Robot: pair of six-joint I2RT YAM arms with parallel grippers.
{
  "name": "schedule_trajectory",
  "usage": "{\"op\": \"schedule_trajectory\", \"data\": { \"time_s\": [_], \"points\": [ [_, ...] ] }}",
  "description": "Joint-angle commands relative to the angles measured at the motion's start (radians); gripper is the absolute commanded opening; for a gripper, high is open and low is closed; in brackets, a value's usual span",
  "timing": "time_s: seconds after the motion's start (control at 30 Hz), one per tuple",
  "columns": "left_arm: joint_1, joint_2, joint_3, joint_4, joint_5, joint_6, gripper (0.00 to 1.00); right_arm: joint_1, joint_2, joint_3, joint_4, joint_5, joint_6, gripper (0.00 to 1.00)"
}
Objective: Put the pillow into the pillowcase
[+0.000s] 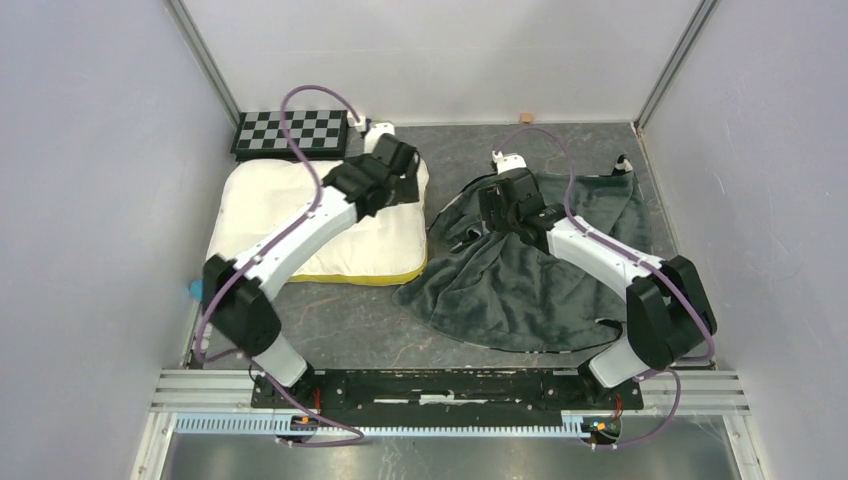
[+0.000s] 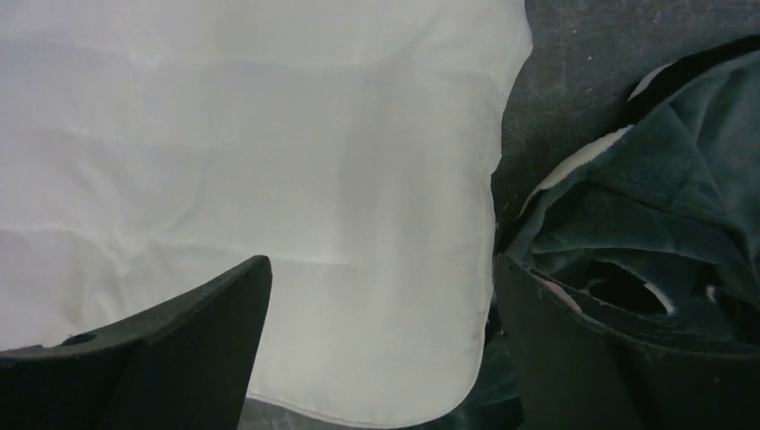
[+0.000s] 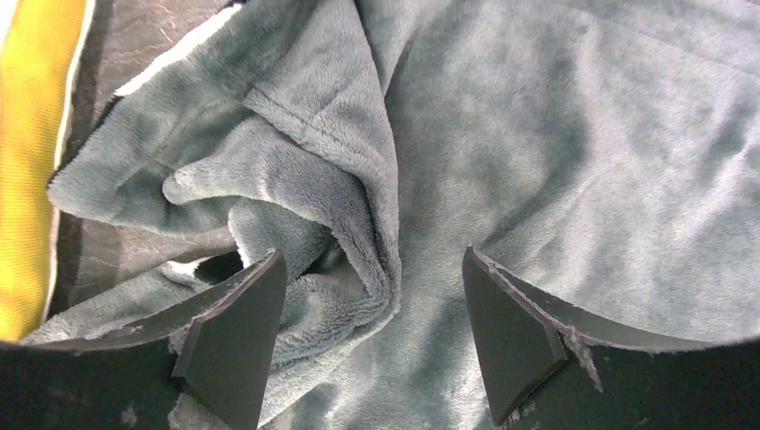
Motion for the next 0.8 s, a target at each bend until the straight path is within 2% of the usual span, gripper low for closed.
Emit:
{"op": "schedule_trajectory", "data": {
  "time_s": [0.0, 0.23, 0.3, 0.33, 0.37, 0.47, 0.5, 0.77],
  "points": [
    [-0.031, 0.198, 0.086, -0.031, -0.076, -0.004, 1.00, 0.015, -0.062, 0.054, -0.015, 0.042, -0.014, 0.81],
    [-0.064, 0.448, 0.165, -0.004, -0.042, 0.018, 1.00, 0.060, -0.070, 0.086, -0.007, 0.032, -0.042, 0.87],
    [-0.056, 0.499, 0.168, -0.006, -0.044, 0.021, 0.95, 0.078, -0.058, 0.102, 0.005, 0.022, -0.055, 0.88],
    [-0.049, 0.514, 0.165, -0.007, -0.046, 0.023, 0.88, 0.090, -0.047, 0.113, 0.009, 0.021, -0.066, 0.88],
    [-0.038, 0.515, 0.156, -0.007, -0.047, 0.024, 0.71, 0.100, -0.036, 0.124, 0.009, 0.022, -0.077, 0.88],
    [-0.003, 0.453, 0.112, 0.011, -0.026, 0.033, 0.11, 0.128, -0.005, 0.141, 0.034, 0.008, -0.108, 0.88],
    [0.007, 0.411, 0.100, 0.013, -0.021, 0.035, 0.03, 0.134, 0.008, 0.148, 0.043, 0.003, -0.119, 0.88],
    [0.122, 0.068, -0.031, 0.023, 0.113, 0.043, 0.02, 0.181, 0.179, 0.249, 0.076, -0.074, -0.167, 0.88]
  ]
}}
